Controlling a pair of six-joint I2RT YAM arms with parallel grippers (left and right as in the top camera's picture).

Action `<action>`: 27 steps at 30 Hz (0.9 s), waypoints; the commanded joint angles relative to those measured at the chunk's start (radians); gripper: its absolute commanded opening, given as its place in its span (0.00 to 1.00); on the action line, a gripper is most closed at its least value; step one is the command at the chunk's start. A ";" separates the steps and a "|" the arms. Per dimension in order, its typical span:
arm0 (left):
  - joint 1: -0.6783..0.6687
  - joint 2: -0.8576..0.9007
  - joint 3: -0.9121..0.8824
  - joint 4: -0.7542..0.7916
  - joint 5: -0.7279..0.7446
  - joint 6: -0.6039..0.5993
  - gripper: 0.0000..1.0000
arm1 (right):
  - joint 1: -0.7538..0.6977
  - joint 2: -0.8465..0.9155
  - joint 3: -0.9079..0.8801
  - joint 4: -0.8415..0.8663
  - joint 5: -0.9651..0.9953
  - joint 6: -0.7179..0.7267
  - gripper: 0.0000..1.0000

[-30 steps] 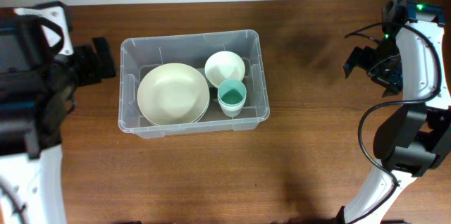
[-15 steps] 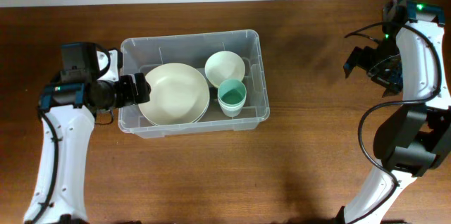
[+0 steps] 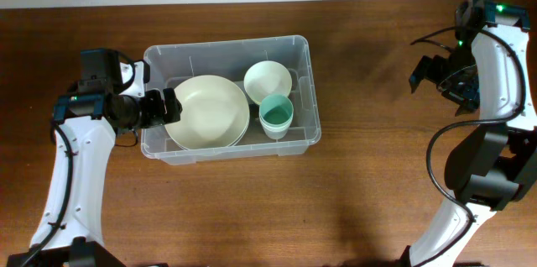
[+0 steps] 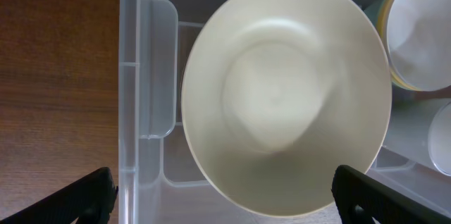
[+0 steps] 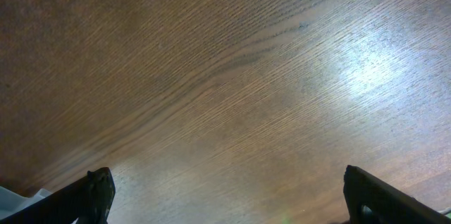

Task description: Pack container

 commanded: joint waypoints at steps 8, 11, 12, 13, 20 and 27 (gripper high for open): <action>-0.031 0.004 -0.011 0.119 0.018 0.108 1.00 | -0.003 -0.008 -0.004 0.000 -0.001 0.001 0.99; -0.093 -0.026 -0.058 0.275 0.019 0.261 1.00 | -0.003 -0.008 -0.004 0.000 -0.002 0.001 0.99; -0.119 -0.048 -0.089 0.342 0.018 0.309 1.00 | -0.003 -0.008 -0.004 -0.001 -0.001 0.001 0.99; -0.146 -0.079 -0.134 0.423 0.018 0.351 1.00 | -0.003 -0.008 -0.004 0.000 -0.001 0.001 0.99; -0.216 -0.378 -0.586 0.904 0.020 0.388 1.00 | -0.003 -0.008 -0.004 0.000 -0.002 0.001 0.99; -0.211 -0.786 -0.948 1.150 0.009 0.389 1.00 | -0.003 -0.008 -0.004 0.000 -0.001 0.001 0.99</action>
